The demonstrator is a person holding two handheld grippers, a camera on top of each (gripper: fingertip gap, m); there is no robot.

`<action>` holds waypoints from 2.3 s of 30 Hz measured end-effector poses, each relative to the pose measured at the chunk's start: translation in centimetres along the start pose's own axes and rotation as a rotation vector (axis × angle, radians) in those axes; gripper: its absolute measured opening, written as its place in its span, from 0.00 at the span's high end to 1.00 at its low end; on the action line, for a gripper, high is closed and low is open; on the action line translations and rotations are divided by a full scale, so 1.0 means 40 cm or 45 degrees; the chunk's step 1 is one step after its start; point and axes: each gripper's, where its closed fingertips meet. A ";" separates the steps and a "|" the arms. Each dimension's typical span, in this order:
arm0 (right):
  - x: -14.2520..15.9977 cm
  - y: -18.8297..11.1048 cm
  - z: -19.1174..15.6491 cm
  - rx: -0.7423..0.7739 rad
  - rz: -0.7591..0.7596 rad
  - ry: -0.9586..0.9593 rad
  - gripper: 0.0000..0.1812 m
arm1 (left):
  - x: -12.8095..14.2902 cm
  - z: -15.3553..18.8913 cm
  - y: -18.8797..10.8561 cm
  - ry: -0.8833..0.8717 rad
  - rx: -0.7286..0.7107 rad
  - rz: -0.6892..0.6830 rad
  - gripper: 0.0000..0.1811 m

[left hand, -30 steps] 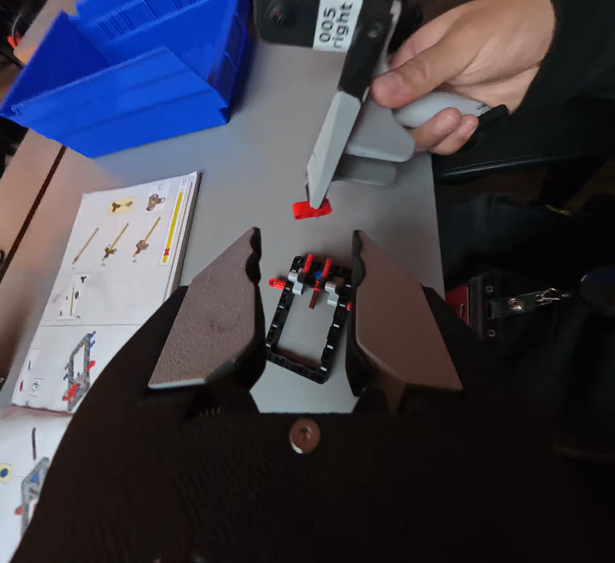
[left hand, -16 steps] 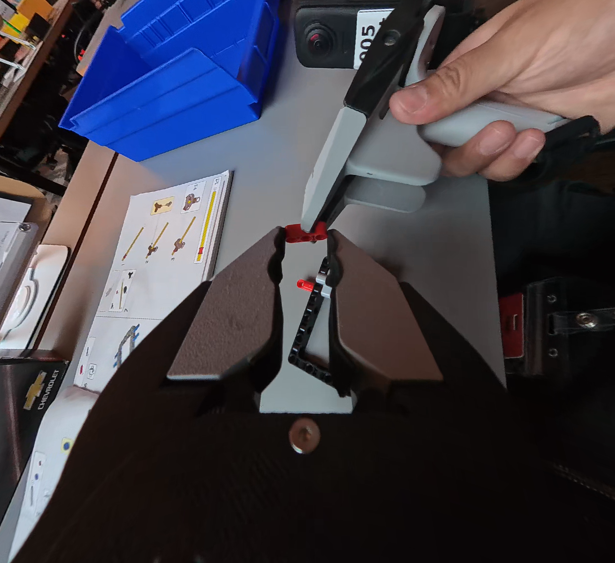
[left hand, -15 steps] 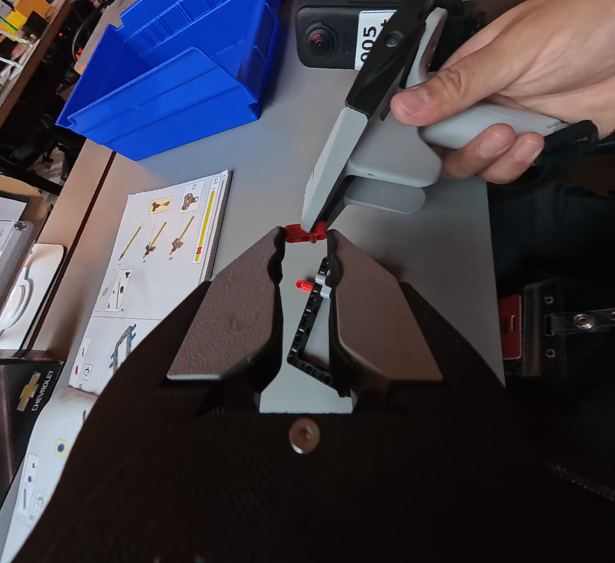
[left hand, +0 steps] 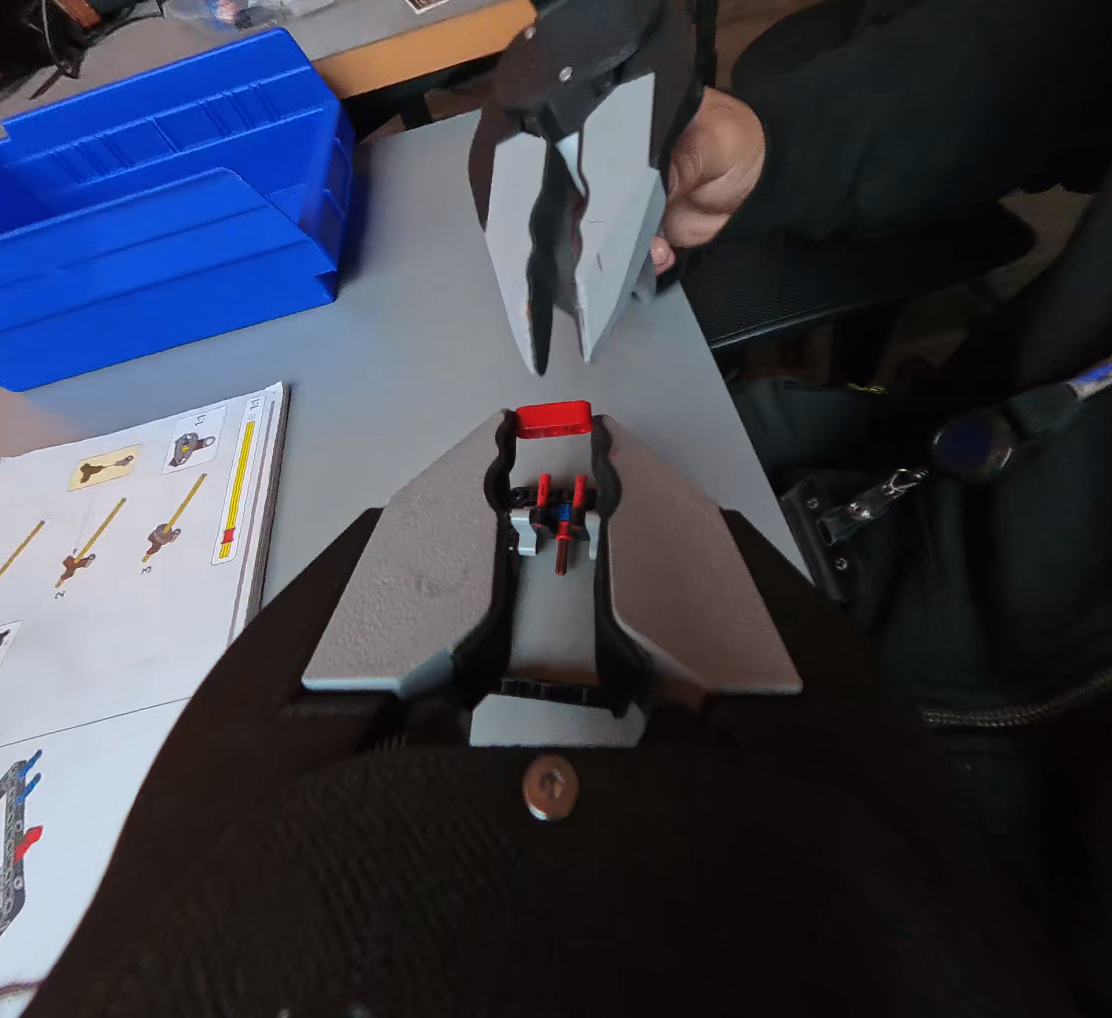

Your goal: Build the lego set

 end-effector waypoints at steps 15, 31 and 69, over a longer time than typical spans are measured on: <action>0.035 0.015 0.023 -0.137 0.146 0.620 0.96 | 0.029 0.020 0.056 0.345 -0.179 -0.026 0.88; 0.040 0.010 0.030 -0.219 0.259 0.831 0.98 | 0.025 0.016 0.066 0.329 -0.200 -0.019 0.88; 0.106 -0.011 0.078 -0.107 0.319 1.197 0.98 | 0.159 0.037 0.072 0.054 0.066 -0.477 0.75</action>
Point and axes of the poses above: each gripper's, where its closed fingertips meet, y out along the fingers, x out of its underside, z = x × y across the jaws, and after that the axes turned 15 degrees about -x, right-handed
